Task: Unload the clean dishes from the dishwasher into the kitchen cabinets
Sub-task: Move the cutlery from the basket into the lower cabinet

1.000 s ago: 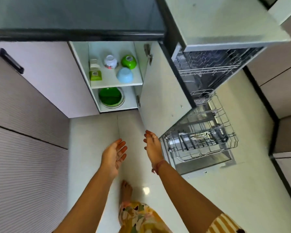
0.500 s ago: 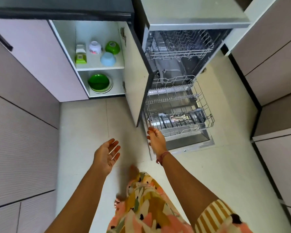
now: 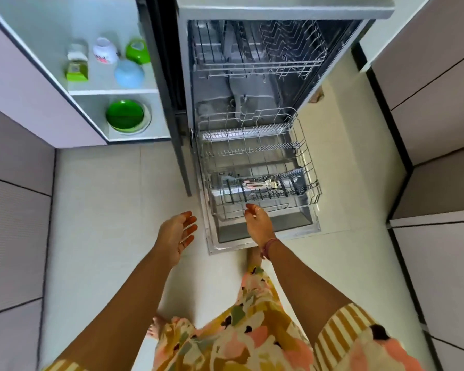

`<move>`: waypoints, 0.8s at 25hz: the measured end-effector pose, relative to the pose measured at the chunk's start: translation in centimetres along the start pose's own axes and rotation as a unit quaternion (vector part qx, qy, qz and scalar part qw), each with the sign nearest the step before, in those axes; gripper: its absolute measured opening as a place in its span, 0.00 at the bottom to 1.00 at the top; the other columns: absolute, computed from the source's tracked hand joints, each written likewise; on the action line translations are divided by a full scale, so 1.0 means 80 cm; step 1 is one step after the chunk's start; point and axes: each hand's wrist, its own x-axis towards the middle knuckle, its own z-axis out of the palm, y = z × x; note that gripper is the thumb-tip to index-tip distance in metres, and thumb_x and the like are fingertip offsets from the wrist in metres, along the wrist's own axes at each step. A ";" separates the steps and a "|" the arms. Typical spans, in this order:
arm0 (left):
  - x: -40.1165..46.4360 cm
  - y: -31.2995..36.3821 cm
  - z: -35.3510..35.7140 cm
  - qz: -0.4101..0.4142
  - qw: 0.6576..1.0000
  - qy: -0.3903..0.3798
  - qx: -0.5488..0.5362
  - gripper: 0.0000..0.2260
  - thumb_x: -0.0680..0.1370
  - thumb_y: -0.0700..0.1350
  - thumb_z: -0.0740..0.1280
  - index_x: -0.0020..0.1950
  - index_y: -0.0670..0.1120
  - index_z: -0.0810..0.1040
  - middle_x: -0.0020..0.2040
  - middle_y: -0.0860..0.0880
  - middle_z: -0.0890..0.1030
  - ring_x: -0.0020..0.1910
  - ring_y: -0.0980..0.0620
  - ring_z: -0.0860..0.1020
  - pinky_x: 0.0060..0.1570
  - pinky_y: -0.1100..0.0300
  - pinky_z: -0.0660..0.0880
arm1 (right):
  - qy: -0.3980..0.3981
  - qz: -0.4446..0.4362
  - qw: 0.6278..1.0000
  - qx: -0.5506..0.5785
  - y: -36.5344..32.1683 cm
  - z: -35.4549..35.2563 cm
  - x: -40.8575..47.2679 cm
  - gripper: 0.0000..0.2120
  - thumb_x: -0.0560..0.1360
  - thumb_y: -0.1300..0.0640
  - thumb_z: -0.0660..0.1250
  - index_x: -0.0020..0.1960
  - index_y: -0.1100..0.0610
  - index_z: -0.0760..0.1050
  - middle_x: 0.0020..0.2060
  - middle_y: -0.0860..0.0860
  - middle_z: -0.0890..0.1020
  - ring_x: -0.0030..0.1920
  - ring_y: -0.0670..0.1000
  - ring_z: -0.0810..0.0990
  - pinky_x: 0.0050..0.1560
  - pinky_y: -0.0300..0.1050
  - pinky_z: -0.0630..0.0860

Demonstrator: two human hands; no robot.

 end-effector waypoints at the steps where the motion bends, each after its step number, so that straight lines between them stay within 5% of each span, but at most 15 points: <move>1: 0.015 0.001 0.032 -0.001 1.000 0.006 0.010 0.11 0.82 0.45 0.59 0.62 0.44 0.75 0.55 0.46 0.80 0.57 0.46 0.78 0.59 0.52 0.73 | -0.017 -0.008 0.999 -0.046 0.004 -0.018 0.025 0.15 0.81 0.59 0.56 0.66 0.58 0.71 0.56 0.54 0.76 0.49 0.50 0.75 0.49 0.39 0.71; 4: 0.059 0.004 0.127 -0.003 0.998 0.014 0.066 0.05 0.80 0.44 0.61 0.49 0.46 0.77 0.47 0.47 0.80 0.50 0.48 0.78 0.54 0.54 0.73 | -0.069 -0.052 0.980 -0.177 0.014 -0.065 0.100 0.14 0.81 0.60 0.55 0.63 0.61 0.72 0.53 0.59 0.77 0.49 0.56 0.77 0.52 0.50 0.76; 9: 0.171 -0.016 0.243 0.050 0.968 0.006 0.245 0.09 0.76 0.40 0.62 0.36 0.48 0.76 0.34 0.47 0.74 0.37 0.49 0.72 0.34 0.60 0.65 | -0.125 -0.049 0.937 -0.322 0.033 -0.093 0.221 0.17 0.80 0.59 0.55 0.67 0.61 0.69 0.61 0.61 0.74 0.60 0.61 0.75 0.60 0.56 0.73; 13: 0.279 -0.047 0.300 0.125 0.902 0.012 0.414 0.10 0.78 0.40 0.63 0.58 0.40 0.78 0.48 0.46 0.78 0.43 0.51 0.75 0.40 0.60 0.70 | -0.138 -0.059 0.898 -0.413 0.069 -0.072 0.310 0.20 0.79 0.61 0.55 0.71 0.58 0.65 0.67 0.59 0.70 0.65 0.60 0.70 0.64 0.58 0.72; 16: 0.378 -0.071 0.323 0.201 0.823 0.025 0.531 0.18 0.78 0.42 0.64 0.68 0.40 0.70 0.62 0.42 0.75 0.56 0.46 0.76 0.51 0.56 0.75 | -0.150 -0.095 0.843 -0.507 0.109 -0.053 0.380 0.26 0.79 0.64 0.53 0.76 0.55 0.56 0.75 0.54 0.60 0.72 0.59 0.61 0.69 0.59 0.66; 20: 0.475 -0.105 0.337 0.267 0.672 -0.011 0.691 0.24 0.78 0.42 0.64 0.72 0.41 0.63 0.69 0.42 0.68 0.68 0.43 0.68 0.63 0.48 0.70 | -0.159 -0.128 0.783 -0.588 0.164 -0.035 0.447 0.29 0.79 0.60 0.57 0.77 0.53 0.52 0.76 0.53 0.55 0.75 0.58 0.56 0.71 0.59 0.60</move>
